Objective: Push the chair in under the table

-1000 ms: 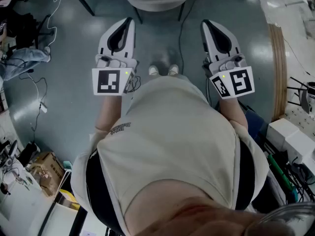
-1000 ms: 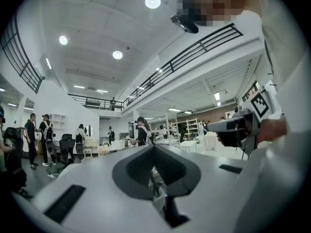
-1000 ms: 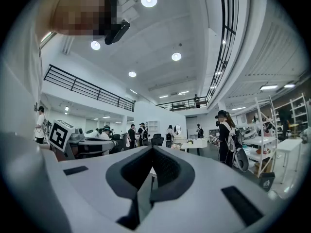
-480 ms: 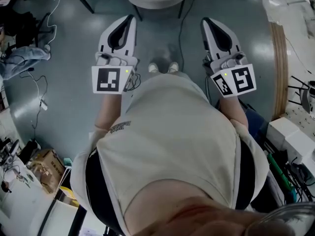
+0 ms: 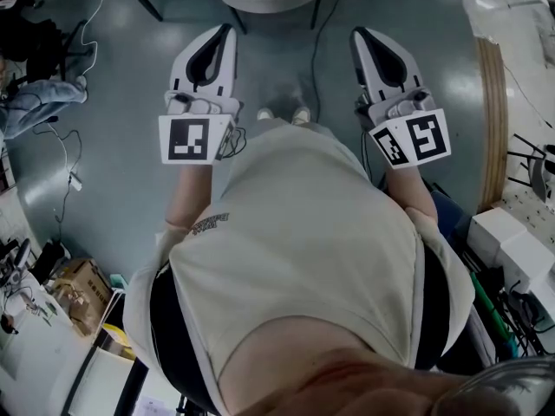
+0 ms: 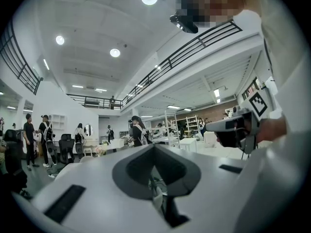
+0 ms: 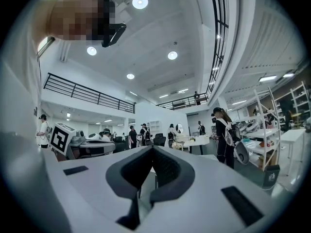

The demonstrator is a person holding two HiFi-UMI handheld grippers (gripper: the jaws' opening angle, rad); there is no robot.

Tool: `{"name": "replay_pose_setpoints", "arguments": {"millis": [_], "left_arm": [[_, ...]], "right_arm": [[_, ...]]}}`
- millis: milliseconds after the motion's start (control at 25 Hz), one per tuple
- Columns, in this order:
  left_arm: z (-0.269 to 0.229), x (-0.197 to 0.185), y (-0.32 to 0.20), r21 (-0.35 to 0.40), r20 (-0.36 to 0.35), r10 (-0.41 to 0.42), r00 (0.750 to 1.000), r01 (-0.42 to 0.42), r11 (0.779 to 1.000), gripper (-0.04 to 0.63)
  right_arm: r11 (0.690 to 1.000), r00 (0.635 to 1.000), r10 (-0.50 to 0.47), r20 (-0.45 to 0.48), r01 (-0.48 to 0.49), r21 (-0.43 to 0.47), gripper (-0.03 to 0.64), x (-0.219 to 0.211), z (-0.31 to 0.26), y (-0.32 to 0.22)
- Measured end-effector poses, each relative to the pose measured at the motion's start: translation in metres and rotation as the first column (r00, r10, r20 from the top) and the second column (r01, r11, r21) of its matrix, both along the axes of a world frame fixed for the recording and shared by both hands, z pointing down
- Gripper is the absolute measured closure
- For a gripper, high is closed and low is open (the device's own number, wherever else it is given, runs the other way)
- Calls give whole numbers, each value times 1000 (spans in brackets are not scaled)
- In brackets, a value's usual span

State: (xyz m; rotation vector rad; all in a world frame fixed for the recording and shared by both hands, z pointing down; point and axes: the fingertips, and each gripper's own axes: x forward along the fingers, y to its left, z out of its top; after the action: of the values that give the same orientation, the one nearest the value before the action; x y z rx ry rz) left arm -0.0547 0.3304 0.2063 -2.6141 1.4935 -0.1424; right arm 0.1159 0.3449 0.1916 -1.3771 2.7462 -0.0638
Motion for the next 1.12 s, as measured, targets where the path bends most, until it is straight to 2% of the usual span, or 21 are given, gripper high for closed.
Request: {"name": "replay_pose_setpoints", "arguments": {"millis": [280,600,800,1120], "left_arm": [[5,17,5,-3,1,-12,1000,13,1000,586],[9,14,-9,5,6,-43,999,43,999,586],[19,6,-30,1,-2,-43,999,43,999,586],[21,16,-79,-31,-14,-21,1000,20,999,586]], "right_arm": [[1000,1000,-27,10,27,11,607,11,3,-3],[998,998,-68,14,68,18,607,2,10,-20],[997,997,-77,4,77,24,607,-11,14,-40],[998,998,-70,6,70,-1,607,-13,21,-86]]}}
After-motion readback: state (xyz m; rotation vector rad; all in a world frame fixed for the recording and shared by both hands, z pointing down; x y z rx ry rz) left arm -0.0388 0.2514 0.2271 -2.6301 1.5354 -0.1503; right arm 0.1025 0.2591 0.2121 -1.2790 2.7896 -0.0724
